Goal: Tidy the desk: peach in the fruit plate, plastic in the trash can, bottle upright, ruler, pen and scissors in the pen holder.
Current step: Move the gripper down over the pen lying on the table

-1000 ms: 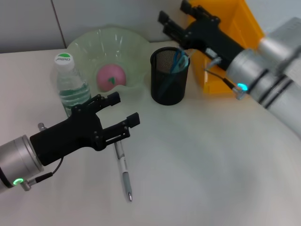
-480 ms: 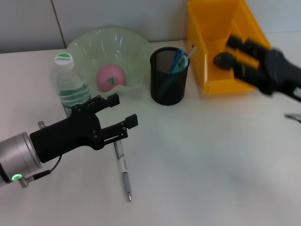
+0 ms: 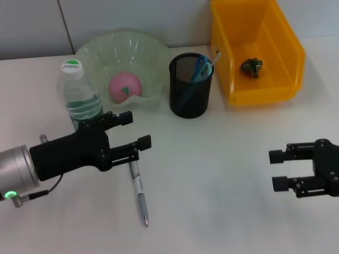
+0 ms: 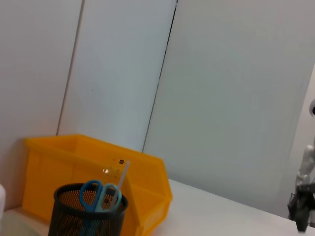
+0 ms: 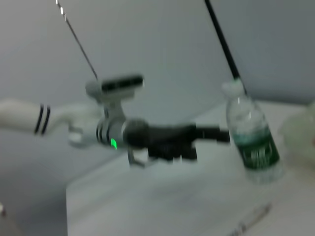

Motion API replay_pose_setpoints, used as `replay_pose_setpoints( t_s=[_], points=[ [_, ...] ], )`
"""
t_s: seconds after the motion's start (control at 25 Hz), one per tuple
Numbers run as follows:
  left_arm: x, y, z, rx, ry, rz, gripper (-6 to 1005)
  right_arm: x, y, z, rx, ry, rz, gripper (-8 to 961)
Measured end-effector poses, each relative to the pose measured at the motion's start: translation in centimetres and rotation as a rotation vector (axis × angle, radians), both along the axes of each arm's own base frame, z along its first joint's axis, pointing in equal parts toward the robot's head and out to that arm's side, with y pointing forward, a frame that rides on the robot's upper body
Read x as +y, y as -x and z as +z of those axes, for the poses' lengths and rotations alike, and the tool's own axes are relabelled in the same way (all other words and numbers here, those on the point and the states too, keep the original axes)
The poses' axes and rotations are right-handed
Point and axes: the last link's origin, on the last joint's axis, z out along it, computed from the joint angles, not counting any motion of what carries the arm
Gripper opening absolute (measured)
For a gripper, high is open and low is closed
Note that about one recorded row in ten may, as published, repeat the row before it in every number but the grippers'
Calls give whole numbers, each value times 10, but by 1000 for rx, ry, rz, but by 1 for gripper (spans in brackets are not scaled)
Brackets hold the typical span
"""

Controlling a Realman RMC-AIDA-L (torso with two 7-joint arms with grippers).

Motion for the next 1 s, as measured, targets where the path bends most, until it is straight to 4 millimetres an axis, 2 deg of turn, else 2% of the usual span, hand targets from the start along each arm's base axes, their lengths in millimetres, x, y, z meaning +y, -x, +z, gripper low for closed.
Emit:
replay_pose_setpoints(
  t_s=[0.2, 0.28, 0.4, 0.44, 0.48, 0.56, 0.68, 0.72, 0.8, 0.84, 1.0],
  points=[
    [7, -9, 12, 3, 113, 36, 802, 2, -1, 3, -48, -11, 12, 708],
    [16, -36, 33, 32, 275, 115, 802, 4, -2, 7, -52, -38, 14, 708],
    [21, -58, 51, 81, 339, 192, 802, 5, -2, 7, -68, -34, 16, 708],
    [21, -58, 51, 81, 339, 192, 802, 5, -2, 7, -68, -34, 16, 708],
    [24, -73, 63, 138, 364, 239, 802, 5, -3, 8, -85, -33, 19, 708],
    [24, -78, 65, 158, 374, 249, 802, 5, -4, 9, -91, -33, 20, 708],
    [29, -108, 74, 268, 419, 325, 801, 4, -5, 10, -105, -33, 21, 708],
    [29, -108, 74, 268, 419, 325, 801, 4, -5, 10, -109, -33, 20, 708],
    [40, -124, 76, 316, 433, 410, 801, 2, -8, 9, -125, -20, 15, 708],
    [45, -135, 71, 377, 446, 426, 801, 1, -9, 9, -136, -12, 11, 708],
    [49, -146, 60, 515, 456, 446, 801, 1, -10, 9, -145, -7, 9, 708]
  ],
)
